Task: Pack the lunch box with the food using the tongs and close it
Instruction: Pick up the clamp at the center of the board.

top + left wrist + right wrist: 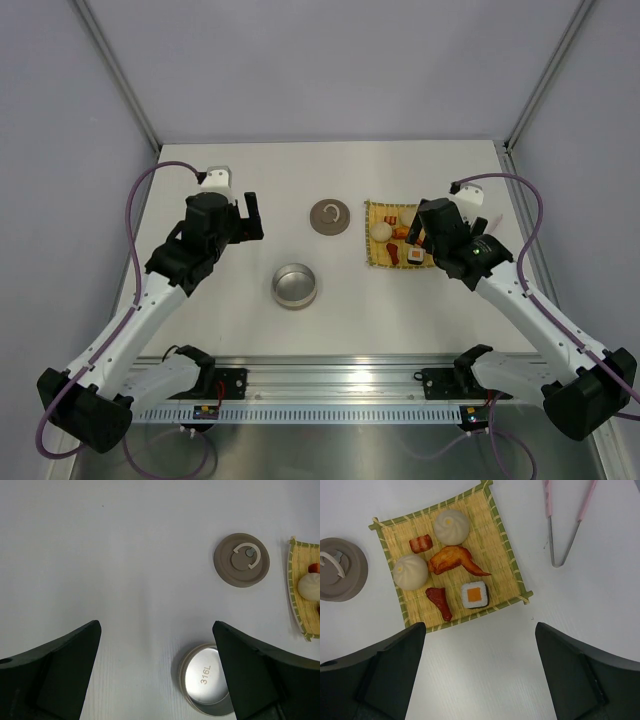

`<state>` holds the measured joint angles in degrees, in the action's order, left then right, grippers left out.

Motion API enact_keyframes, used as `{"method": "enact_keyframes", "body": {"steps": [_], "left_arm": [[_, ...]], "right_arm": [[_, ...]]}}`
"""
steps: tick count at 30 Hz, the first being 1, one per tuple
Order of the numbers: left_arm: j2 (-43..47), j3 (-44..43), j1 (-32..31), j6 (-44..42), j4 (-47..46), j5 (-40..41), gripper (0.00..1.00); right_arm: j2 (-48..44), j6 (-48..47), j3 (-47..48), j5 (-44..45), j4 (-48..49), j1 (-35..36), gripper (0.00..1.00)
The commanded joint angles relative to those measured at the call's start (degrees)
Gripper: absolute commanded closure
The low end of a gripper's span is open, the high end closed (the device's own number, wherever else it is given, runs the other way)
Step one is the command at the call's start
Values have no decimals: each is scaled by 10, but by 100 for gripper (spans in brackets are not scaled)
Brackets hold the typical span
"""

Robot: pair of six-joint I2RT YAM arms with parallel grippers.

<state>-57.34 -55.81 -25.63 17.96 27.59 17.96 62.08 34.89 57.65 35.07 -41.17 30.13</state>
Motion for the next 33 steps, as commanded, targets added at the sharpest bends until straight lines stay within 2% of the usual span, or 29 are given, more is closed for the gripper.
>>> {"method": "enact_keyframes", "body": {"steps": [1, 8, 12, 14, 15, 19, 22, 24, 26, 29, 33], "left_arm": [[7, -25, -3, -4, -11, -9, 1], [2, -25, -3, -3, -10, -11, 1], [-3, -30, -2, -4, -4, -13, 1], [-3, -33, -3, -3, 2, -15, 1], [-4, -33, -2, -3, 3, -17, 1], [-5, -32, -3, 1, -3, -23, 1], [-8, -33, -2, 2, -3, -27, 1], [-8, -34, -2, 2, 1, -28, 1], [-6, -35, -2, 2, 4, -27, 1], [-2, -33, -2, 1, 5, -23, 1], [-1, -29, -2, 2, 2, -26, 1]], "right_arm": [[-14, 16, 5, 24, -1, 4, 0], [-26, 4, -6, -6, 9, 3, 1], [-7, 5, 13, 28, -21, -9, 1], [15, -12, 25, 14, -40, -44, 0], [20, -19, 30, -26, -39, -94, 1], [33, -52, 31, -129, 0, -221, 1], [83, -61, 56, -162, -3, -280, 0], [105, -69, 66, -177, -3, -297, 1], [134, -77, 67, -216, 10, -355, 1], [176, -99, 63, -245, 33, -396, 0], [232, -127, 65, -240, 52, -404, 1]]}}
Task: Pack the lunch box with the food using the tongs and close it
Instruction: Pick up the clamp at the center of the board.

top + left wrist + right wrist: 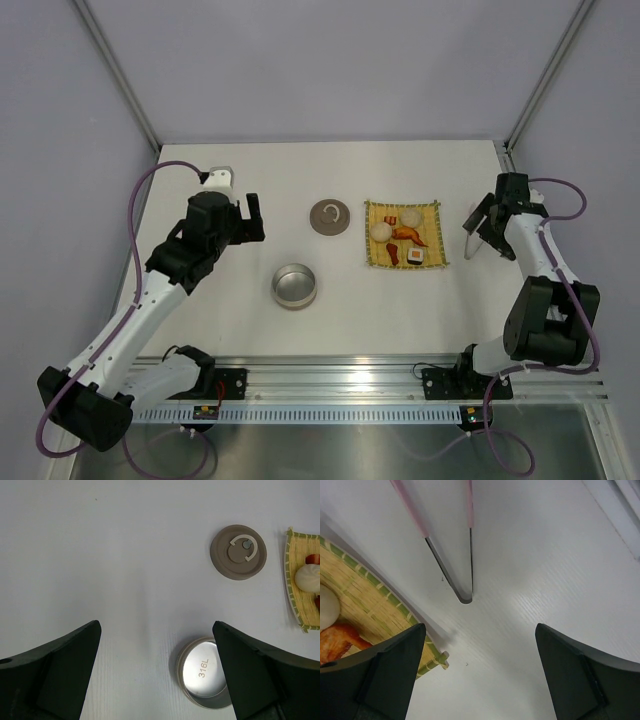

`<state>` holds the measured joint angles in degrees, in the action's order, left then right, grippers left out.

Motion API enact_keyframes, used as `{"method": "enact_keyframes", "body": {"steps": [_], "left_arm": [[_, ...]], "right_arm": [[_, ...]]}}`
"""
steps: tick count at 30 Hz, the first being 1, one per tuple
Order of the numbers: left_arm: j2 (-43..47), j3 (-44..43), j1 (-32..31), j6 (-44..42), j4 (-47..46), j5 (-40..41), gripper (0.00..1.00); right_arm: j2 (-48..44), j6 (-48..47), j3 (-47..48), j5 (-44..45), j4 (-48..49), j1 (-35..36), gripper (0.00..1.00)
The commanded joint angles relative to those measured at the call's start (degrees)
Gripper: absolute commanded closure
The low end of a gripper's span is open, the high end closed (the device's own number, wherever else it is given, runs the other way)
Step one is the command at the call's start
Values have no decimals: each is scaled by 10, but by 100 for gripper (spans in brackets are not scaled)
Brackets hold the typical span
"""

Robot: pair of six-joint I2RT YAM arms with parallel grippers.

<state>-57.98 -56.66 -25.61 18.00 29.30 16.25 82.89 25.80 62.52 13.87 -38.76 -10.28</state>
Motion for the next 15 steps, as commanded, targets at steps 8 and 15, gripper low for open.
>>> {"method": "enact_keyframes", "body": {"steps": [8, 15], "left_arm": [[-1, -16, -2, 3, -16, -13, 1], [-2, -13, -2, -2, -18, -10, 1]], "right_arm": [[104, -51, 22, -41, 76, -9, 1], [155, -59, 48, -24, 119, -10, 1]]}}
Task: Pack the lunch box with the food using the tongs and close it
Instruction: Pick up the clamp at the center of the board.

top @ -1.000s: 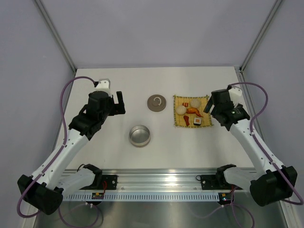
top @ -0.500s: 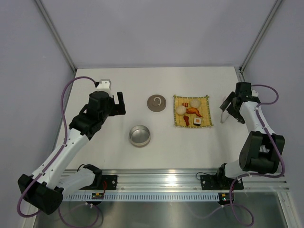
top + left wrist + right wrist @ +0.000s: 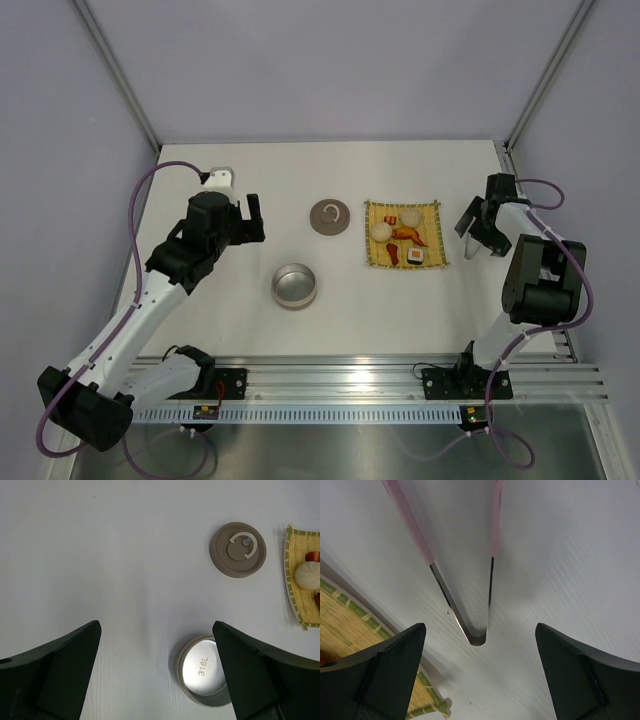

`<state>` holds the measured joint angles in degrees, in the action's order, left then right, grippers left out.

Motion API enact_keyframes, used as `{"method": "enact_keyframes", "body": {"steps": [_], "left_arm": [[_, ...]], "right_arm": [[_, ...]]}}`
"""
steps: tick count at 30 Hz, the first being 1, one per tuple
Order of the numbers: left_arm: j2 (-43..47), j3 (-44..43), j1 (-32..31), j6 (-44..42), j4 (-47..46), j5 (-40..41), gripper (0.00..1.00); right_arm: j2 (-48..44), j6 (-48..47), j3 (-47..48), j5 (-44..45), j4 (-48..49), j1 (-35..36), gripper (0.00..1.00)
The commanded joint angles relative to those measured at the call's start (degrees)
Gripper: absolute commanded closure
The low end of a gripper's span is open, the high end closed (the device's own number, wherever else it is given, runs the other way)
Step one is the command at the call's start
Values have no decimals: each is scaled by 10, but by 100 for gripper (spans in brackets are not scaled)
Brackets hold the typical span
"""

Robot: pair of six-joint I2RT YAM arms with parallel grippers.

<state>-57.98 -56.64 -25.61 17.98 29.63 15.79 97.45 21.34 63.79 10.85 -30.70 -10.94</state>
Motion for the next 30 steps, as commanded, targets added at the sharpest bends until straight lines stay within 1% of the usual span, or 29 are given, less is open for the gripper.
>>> {"method": "enact_keyframes", "body": {"steps": [1, 9, 15, 22, 28, 30], "left_arm": [[-4, -14, -3, -2, -22, -5, 1], [-15, -13, -2, -3, -25, -12, 1], [-17, -14, -2, -7, -19, -6, 1], [-18, -15, -2, -8, -16, -2, 1], [-17, -18, -3, -8, -12, -1, 1], [-16, -18, -2, -6, -10, -1, 1]], "right_arm": [[23, -17, 39, 12, 39, -3, 1], [72, -31, 70, 8, 73, -3, 0], [111, -36, 92, 11, 78, -3, 1], [127, -43, 95, 30, 93, -3, 1], [142, -49, 102, 24, 100, -3, 1], [143, -49, 102, 25, 102, -3, 5]]}}
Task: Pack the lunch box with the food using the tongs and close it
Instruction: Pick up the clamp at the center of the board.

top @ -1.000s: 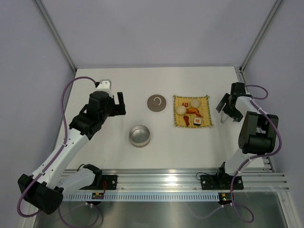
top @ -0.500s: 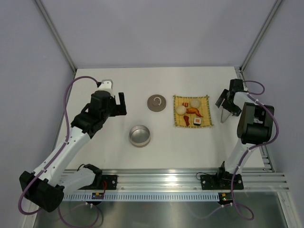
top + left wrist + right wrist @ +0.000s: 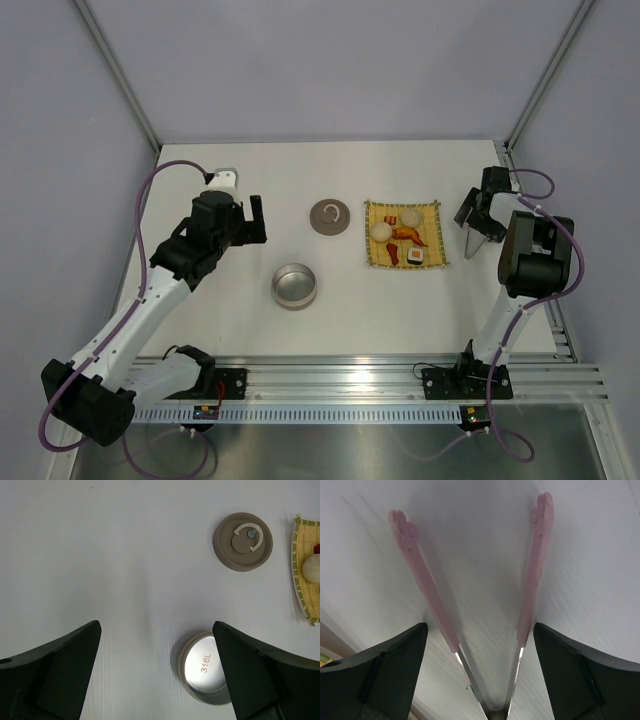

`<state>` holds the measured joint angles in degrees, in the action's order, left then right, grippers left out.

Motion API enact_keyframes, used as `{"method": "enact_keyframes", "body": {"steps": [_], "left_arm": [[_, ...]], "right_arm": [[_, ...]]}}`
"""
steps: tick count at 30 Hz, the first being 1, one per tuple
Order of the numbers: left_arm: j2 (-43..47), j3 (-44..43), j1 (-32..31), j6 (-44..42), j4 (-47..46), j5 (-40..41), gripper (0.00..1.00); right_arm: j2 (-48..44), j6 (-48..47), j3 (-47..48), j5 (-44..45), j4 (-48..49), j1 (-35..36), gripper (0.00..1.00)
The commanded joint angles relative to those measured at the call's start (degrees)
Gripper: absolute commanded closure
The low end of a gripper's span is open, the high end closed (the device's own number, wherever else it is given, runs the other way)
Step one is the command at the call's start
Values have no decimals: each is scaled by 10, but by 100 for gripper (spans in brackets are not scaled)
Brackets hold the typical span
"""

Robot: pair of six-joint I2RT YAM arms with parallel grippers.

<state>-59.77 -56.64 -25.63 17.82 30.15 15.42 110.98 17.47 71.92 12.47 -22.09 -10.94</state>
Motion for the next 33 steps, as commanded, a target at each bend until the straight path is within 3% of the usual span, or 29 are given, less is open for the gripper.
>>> {"method": "enact_keyframes", "body": {"steps": [1, 5, 8, 9, 11, 16, 20, 23, 32, 33], "left_arm": [[2, -17, -2, -4, -15, 3, 1], [5, -17, -2, -3, -12, 2, 1], [7, -17, -3, -2, -11, 5, 1], [7, -17, -2, -2, -11, 5, 1], [7, -18, -2, -2, -11, 3, 1], [7, -18, -3, 0, -11, 0, 1], [8, -17, -2, 2, -12, -3, 1], [11, -16, -2, 1, -11, -3, 1], [19, -12, -2, 0, -9, -1, 1], [18, -13, -2, 0, -9, -3, 1]], "right_arm": [[11, -10, 21, 9, 18, -3, 7], [11, -10, 15, 9, 25, -3, 22], [5, -7, 9, -2, 26, -3, 39], [1, -4, 7, -4, 26, -3, 48], [-3, -2, 6, -11, 21, -3, 56], [-16, -3, 9, -13, 6, -3, 54], [-16, -2, 14, -8, -3, -3, 22], [-12, -1, 9, -3, -2, -3, 13], [-22, 12, -26, -2, 16, -2, 11], [-21, 12, -27, -1, 20, -2, 18]]}}
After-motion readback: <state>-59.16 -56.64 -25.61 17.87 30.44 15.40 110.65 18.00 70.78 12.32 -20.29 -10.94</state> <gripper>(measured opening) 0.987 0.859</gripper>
